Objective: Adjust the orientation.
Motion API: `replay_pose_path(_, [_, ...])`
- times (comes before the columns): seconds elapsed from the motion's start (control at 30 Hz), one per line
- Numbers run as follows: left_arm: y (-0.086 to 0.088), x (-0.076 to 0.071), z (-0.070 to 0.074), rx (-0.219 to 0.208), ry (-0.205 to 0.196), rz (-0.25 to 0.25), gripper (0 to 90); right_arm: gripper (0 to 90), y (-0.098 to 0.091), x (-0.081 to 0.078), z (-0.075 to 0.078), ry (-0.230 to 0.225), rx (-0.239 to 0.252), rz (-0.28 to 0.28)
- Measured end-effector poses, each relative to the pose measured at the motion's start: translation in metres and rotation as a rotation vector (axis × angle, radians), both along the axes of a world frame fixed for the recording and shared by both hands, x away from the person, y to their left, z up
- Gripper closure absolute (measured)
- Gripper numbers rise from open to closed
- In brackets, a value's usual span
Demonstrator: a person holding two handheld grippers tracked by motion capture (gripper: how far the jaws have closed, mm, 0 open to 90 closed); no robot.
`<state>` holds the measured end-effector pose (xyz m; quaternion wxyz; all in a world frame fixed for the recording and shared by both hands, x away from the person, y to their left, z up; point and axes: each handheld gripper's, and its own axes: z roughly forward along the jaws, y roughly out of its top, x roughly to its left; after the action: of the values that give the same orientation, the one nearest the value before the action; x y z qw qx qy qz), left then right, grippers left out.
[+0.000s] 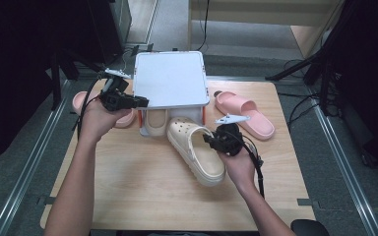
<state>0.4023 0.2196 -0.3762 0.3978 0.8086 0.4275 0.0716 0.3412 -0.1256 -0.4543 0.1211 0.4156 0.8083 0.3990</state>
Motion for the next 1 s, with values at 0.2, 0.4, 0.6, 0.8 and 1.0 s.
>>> replay_pose_path(0.2, [0.000,0.000,0.000,0.000,-0.003,-0.002,78.4,76.5,0.009,0.024,0.005,-0.014,-0.035,-0.043])
replay_pose_path(0.4, [0.002,-0.001,-0.002,-0.019,-0.005,-0.001,77.8,76.1,0.016,0.046,-0.001,0.001,-0.041,-0.090])
replay_pose_path(0.6, [0.003,0.000,-0.003,-0.030,-0.006,-0.003,77.9,75.3,0.024,0.056,-0.010,0.011,-0.042,-0.131])
replay_pose_path(0.8, [0.003,-0.002,-0.004,-0.032,-0.014,0.001,78.1,71.7,0.031,0.054,-0.019,0.003,-0.039,-0.140])
replay_pose_path(1.0, [0.003,-0.002,-0.004,-0.033,-0.013,0.002,78.0,61.6,0.025,0.046,-0.023,0.004,-0.002,-0.095])
